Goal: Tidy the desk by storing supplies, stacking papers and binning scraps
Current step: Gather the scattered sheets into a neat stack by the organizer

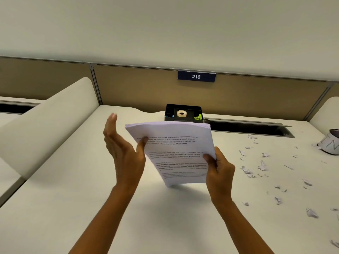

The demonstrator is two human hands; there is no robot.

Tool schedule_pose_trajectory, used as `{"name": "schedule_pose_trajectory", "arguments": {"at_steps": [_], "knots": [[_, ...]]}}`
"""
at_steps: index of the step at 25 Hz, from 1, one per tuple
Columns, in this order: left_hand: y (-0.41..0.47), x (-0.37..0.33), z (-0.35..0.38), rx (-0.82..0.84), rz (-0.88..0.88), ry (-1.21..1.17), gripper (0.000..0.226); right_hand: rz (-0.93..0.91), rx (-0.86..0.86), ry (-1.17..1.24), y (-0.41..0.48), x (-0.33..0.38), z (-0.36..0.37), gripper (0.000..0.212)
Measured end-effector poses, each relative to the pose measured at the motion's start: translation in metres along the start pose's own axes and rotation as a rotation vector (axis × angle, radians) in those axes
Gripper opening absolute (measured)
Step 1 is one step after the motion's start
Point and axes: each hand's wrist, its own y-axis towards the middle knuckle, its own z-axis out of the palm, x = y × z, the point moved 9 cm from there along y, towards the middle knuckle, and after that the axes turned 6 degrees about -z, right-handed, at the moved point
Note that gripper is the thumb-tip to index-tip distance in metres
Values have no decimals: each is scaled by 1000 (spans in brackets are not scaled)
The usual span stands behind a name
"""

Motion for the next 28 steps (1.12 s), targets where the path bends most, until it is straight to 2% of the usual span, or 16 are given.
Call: {"name": "schedule_pose_trajectory", "arguments": {"at_steps": [3, 5, 6, 8, 10, 12, 15, 16, 18, 20, 21, 25, 26, 28], "knots": [[18, -36, -3, 89, 260, 108, 68, -253, 70, -152, 13, 29, -4, 48], [15, -53, 4, 248, 438, 113, 40, -358, 120, -204, 19, 42, -2, 55], [11, -57, 7, 316, 471, 97, 28, -416, 144, -224, 22, 48, -1, 56], [4, -56, 10, 345, 420, 68, 15, -504, 217, -237, 27, 53, 3, 55], [5, -43, 6, 277, 264, 36, 16, -501, 282, -225, 32, 44, 3, 47], [8, -25, -2, 203, 136, 28, 14, -416, 252, -243, 38, 27, -8, 35], [18, 0, -20, 110, -13, 51, 11, -87, 143, -253, 41, -22, -41, 49], [19, 6, -26, 85, -53, 61, 10, 48, 130, -145, 35, -37, -47, 59], [18, 16, -30, 63, -117, 77, 10, 260, 130, 287, 17, -58, -44, 77], [13, 29, -27, 67, -183, 60, 11, 412, 155, 657, -5, -68, -27, 80], [11, 36, -24, 73, -219, 36, 11, 462, 173, 726, -15, -71, -19, 78], [3, 60, -17, 78, -337, -20, 11, 495, 239, 536, -34, -78, -1, 72], [0, 65, -16, 87, -355, -34, 11, 495, 218, 486, -34, -79, -2, 64], [-6, 67, -12, 124, -325, -25, 13, 477, 125, 402, -29, -80, -9, 27]]}}
